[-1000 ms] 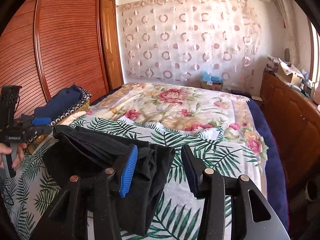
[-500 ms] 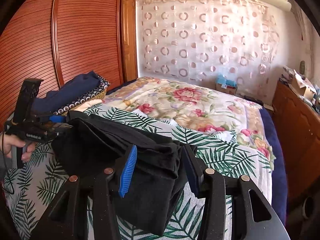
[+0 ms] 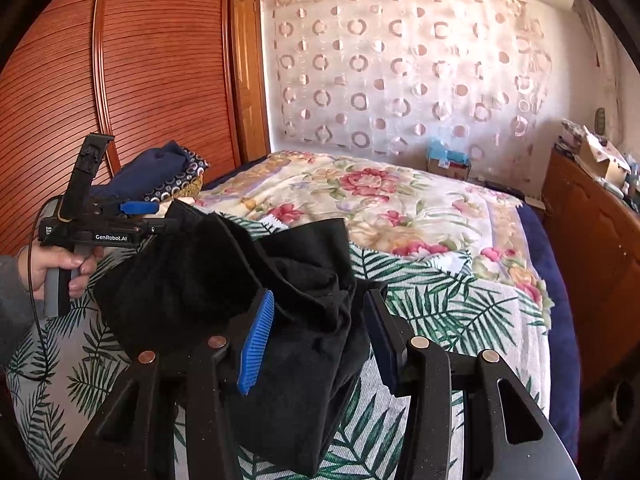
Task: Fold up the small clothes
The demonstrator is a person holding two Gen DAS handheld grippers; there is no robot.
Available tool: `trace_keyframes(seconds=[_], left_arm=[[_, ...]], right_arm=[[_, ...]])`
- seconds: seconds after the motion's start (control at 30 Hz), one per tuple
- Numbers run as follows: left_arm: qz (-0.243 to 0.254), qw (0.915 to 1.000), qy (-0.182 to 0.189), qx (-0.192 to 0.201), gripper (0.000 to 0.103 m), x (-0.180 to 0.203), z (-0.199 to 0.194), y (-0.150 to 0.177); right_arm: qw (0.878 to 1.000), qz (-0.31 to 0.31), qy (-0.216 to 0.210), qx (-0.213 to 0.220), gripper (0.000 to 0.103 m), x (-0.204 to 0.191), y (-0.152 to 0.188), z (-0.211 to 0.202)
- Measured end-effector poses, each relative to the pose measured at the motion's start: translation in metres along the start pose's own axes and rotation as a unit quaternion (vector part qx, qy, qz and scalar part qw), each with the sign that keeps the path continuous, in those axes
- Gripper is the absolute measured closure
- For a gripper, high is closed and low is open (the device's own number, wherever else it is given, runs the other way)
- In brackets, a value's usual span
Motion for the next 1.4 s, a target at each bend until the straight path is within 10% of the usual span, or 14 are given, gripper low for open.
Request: trace_keyframes(seconds=[0.4,0.57,0.93,1.23,1.4], left_arm=[[-0.024,0.9985,0.048,0.008,0.026,0.010,-0.013,0.004],[-0.014,0.9974,0.068,0.020,0.026,0.016,-0.024,0.001],[-0.030,0.9966,0.075,0.016,0.026,0.010,-0.027,0.007],[-0.030,0.9969,0.071,0.015,0.026,0.008,-0.026,0.007],[-0.028,0.9970,0.071,0.013,0.026,0.007,-0.024,0.011]], right_arm=[[0.999,0.019,0.013,-0.043,0.055,0.008,-0.004,0.022],[0.999,0.008,0.004,-0.039,0.096,0.006,-0.015,0.028],[0.996,0.034,0.046,-0.069,0.097,0.025,-0.023,0.064],[0.995,0.028,0.068,-0.069,0.040,0.010,-0.033,0.042],[0.994,0.047,0.048,-0.092,0.038,0.004,-0.013,0.041]])
Point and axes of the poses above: each gripper's, at about its wrist camera, not at the fingertips, and z roughly the way its jaws point, x to its right, y to its underside, the point moved 9 cm from there along z, roughly the way its jaws point, and after that the axes turned 15 degrees about x, right-handed, at the moved point
